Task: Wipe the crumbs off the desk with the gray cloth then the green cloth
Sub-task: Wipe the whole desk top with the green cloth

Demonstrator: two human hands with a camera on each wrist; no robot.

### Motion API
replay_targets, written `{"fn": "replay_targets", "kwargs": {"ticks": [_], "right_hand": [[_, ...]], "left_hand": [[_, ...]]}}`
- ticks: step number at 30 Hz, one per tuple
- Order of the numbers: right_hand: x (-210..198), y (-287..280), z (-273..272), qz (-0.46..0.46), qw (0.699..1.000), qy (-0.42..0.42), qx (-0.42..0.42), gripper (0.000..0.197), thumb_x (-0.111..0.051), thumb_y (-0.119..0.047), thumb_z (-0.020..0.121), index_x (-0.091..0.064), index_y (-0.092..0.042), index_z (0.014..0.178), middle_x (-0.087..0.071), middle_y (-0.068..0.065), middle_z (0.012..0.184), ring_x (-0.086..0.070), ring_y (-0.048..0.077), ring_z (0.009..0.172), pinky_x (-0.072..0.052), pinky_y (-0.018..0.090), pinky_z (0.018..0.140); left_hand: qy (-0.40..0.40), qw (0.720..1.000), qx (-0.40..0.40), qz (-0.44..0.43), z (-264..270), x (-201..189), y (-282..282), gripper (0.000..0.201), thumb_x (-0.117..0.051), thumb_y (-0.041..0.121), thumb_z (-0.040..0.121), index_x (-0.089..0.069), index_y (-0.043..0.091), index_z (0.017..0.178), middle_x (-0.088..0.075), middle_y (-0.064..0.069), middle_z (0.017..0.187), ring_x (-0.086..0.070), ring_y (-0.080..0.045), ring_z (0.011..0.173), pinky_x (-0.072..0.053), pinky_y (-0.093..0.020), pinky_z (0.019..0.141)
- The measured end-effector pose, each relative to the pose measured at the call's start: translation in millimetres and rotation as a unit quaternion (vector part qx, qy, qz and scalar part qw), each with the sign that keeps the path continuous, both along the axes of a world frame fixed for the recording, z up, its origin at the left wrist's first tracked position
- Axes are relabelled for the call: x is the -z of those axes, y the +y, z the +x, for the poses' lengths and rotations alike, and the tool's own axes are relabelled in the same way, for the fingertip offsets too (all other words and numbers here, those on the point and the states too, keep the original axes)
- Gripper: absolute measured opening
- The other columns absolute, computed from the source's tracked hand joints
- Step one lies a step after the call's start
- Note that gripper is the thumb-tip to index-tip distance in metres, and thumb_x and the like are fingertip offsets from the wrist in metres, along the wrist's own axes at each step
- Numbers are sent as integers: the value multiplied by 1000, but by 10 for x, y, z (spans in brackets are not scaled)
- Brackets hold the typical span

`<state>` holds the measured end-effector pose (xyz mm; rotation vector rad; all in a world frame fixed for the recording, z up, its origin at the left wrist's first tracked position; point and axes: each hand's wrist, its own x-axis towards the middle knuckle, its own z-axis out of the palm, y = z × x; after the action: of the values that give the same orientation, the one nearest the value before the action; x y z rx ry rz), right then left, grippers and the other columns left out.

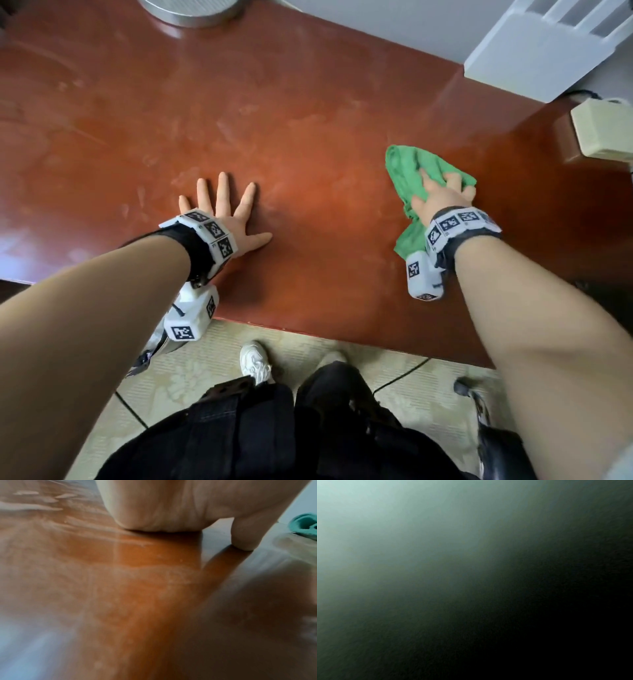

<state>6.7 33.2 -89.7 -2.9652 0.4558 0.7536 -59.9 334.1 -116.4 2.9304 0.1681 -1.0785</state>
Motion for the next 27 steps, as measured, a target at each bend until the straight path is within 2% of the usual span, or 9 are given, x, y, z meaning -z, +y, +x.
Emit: {"fn": "replay_targets", "kwargs": {"ticks": [3,8,10,14,17,19,21,24,27], "right_hand": [[19,371,-289,-18,969,-12,-248,60,-48,-36,90,-20,-47,143,-18,2,149,-25,34,126,-38,43,98],[-115,772,-846,41,758,104,-643,58,-46,-36,92,-19,-52,141,-15,-6,151,-24,27,127,-37,38,94],[-147,559,-476,44,807,38,-588,57,-48,-35,92,-24,-50,141,-19,-6,150,-26,27,126,-37,36,96],[-139,-169,576,-20,980,-60,-187,52,-46,-36,93,-30,-39,143,-22,8,149,-26,37,127,-29,44,108],[-2,-424,869,-50,998,-28,39,52,-43,-30,90,-34,-28,141,-22,17,145,-25,39,130,-25,50,110],[64,-238,810,-38,999,-26,13,55,-43,-31,92,-25,-36,144,-18,11,148,-23,37,131,-29,49,107],[74,81,635,-2,987,-47,-156,58,-47,-35,91,-24,-44,143,-18,5,149,-23,36,129,-32,46,102],[-8,566,198,65,896,-14,-439,58,-52,-37,88,-28,-49,140,-20,-3,150,-26,32,126,-34,38,99],[-45,538,104,126,865,14,-485,54,-48,-31,91,-31,-49,139,-23,-7,149,-27,27,124,-33,33,97]], "left_hand": [[5,1000,-6,-8,13,-7,-4,81,-27,73,84,22,42,142,29,-2,152,20,-35,141,3,-56,112],[-3,995,-67,-76,-13,-60,12,59,-24,55,95,10,48,143,25,4,154,23,-26,142,10,-51,114],[-6,995,-69,-71,-2,-59,-2,60,-24,55,95,11,49,143,26,4,154,24,-25,141,11,-50,114],[-2,998,-52,-23,16,-37,-62,68,-25,62,91,20,46,141,28,2,153,23,-28,141,8,-51,113],[-9,999,-47,-12,15,13,-63,72,-26,65,89,21,46,141,29,1,152,23,-29,141,7,-51,114],[-10,998,-56,-15,11,25,-43,73,-29,64,89,18,45,142,29,2,153,23,-28,141,8,-51,114],[-11,997,-73,-26,20,13,-59,75,-36,62,89,11,44,144,27,2,153,23,-27,141,9,-51,114],[-33,989,-128,-60,99,-39,-117,79,-55,51,85,-8,39,146,19,2,156,20,-27,142,9,-53,113],[-68,980,-170,-81,279,-96,-177,82,-63,46,81,-14,33,147,9,-1,157,19,-25,143,9,-51,115]]}}
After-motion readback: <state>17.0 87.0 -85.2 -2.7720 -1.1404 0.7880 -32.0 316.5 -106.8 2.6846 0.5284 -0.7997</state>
